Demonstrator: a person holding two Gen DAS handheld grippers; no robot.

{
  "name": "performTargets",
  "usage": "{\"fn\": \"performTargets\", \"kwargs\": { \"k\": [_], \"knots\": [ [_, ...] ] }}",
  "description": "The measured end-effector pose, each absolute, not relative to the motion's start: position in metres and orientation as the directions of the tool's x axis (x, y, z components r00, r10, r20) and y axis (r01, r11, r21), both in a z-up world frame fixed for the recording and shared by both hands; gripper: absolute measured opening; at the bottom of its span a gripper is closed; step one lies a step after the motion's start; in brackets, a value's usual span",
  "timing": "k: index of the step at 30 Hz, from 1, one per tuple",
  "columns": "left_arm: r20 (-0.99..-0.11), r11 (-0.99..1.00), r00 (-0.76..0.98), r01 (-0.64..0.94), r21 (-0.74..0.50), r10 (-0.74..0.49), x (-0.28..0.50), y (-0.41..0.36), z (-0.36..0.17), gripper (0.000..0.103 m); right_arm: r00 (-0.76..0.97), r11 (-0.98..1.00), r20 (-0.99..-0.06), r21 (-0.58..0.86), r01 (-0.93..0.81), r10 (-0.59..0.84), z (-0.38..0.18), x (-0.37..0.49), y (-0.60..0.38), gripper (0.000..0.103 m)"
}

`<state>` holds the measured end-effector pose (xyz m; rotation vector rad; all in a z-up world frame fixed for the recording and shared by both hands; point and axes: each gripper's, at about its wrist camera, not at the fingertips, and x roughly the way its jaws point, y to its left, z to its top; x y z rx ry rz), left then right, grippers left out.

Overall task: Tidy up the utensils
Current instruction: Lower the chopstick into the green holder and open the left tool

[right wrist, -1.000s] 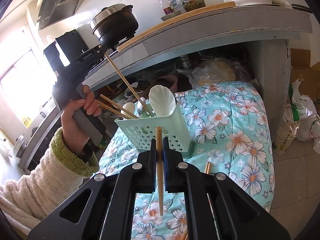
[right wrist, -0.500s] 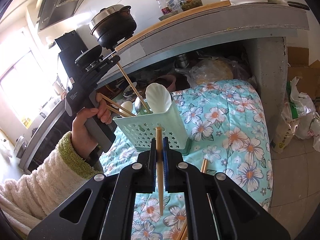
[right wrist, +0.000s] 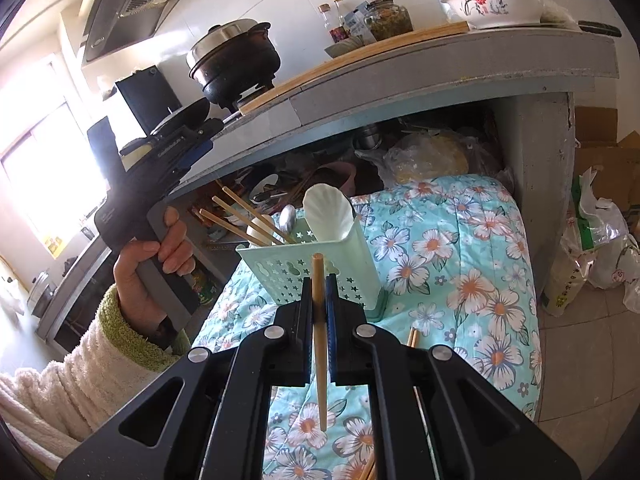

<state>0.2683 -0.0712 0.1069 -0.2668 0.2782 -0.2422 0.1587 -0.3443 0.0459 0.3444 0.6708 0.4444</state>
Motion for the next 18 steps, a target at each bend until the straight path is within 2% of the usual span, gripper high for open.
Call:
{"fn": "performTargets", "kwargs": {
  "k": [2, 7, 14, 18],
  "knots": [
    [-0.236, 0.933, 0.931, 0.204, -0.297, -0.279, 0.257, -0.062, 0.113, 0.054, 0.714, 0.848, -0.487, 0.438, -0.299, 0.503, 0.059, 0.157, -0.344, 0.006],
    [-0.234, 0.942, 0.937, 0.191, -0.276, -0.259, 0.217, -0.032, 0.117, 0.069, 0.768, 0.841, -0.387, 0.414, -0.35, 0.51, 0.104, 0.16, -0.34, 0.006],
    [-0.33, 0.963, 0.923, 0.12, -0.243, -0.198, 0.172, 0.018, 0.082, 0.082, 0.815, 0.825, -0.255, 0.396, -0.403, 0.521, 0.157, 0.187, -0.324, 0.006],
    [-0.42, 0.966, 0.89, 0.074, -0.247, -0.176, 0.158, 0.039, 0.045, 0.083, 0.838, 0.849, -0.238, 0.343, -0.402, 0.492, 0.173, 0.215, -0.3, 0.006]
  ]
}}
